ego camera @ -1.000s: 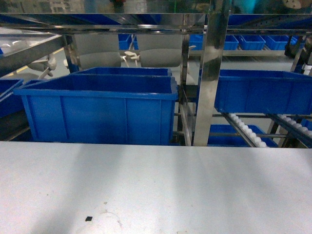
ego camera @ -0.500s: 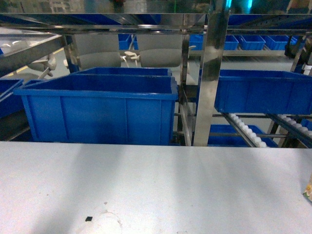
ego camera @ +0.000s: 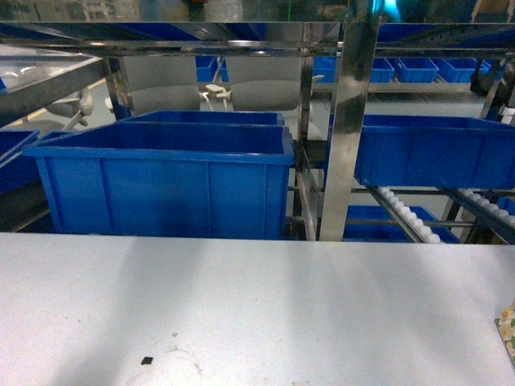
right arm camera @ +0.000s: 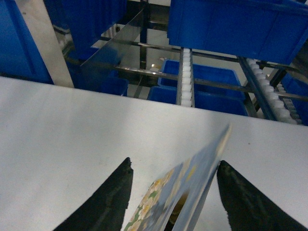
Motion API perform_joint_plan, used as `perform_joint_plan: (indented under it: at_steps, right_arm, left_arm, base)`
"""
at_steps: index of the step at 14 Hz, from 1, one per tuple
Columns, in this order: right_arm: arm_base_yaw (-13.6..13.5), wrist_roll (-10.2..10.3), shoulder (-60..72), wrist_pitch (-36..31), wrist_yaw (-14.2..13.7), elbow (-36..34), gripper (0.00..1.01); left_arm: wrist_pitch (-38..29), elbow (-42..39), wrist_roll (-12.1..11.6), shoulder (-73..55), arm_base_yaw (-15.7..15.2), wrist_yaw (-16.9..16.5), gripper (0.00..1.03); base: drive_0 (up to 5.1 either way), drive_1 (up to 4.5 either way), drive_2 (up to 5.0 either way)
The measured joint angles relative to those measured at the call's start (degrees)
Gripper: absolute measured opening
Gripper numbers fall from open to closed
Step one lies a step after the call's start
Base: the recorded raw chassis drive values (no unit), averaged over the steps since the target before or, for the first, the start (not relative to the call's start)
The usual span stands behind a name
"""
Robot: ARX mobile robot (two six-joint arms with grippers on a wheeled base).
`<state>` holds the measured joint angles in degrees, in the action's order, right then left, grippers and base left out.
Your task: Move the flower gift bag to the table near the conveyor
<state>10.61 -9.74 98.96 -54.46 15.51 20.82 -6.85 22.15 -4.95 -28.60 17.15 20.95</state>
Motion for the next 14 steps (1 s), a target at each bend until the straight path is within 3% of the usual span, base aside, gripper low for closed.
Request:
perform_joint_plan:
  at_steps: [1,2,3,10,12,14]
  right_arm:
    - [-0.1,0.9,-4.8,2.9,-0.8,0.7,0.71]
    - [-4.4,3.5,-16.1,10.6,-5.2,4.0,0.98]
    - [-5.7,4.9,-26.1,17.6,-9.2,6.5,0.98]
    - [-8.8,5.2,-34.2,24.2,-13.2,6.6,0.98]
    - [-10.8,5.7,-42.8,31.6,-16.3,6.3,0.98]
    - [-13.5,6.7,-52.9,39.3,-21.2,4.8,0.98]
  left_arm:
    - [0.0,0.0,0.0,0.0,0.0,0.0,0.02]
    - [0.0,0.0,0.0,0.0,0.0,0.0,0.02]
    - [0.0,0.0,0.0,0.0,0.0,0.0,0.02]
    - [0.0,0.0,0.0,0.0,0.0,0.0,0.02]
    - [0.0,0.0,0.0,0.0,0.0,0.0,0.02]
    - [0.0,0.0,0.0,0.0,0.0,0.0,0.02]
  base:
    - [0.0,0.0,0.0]
    - [0.0,0.0,0.0]
    - [0.0,0.0,0.0]
    - [0.0,0.0,0.0]
    - [0.0,0.0,0.0]
    - [0.0,0.0,0.0]
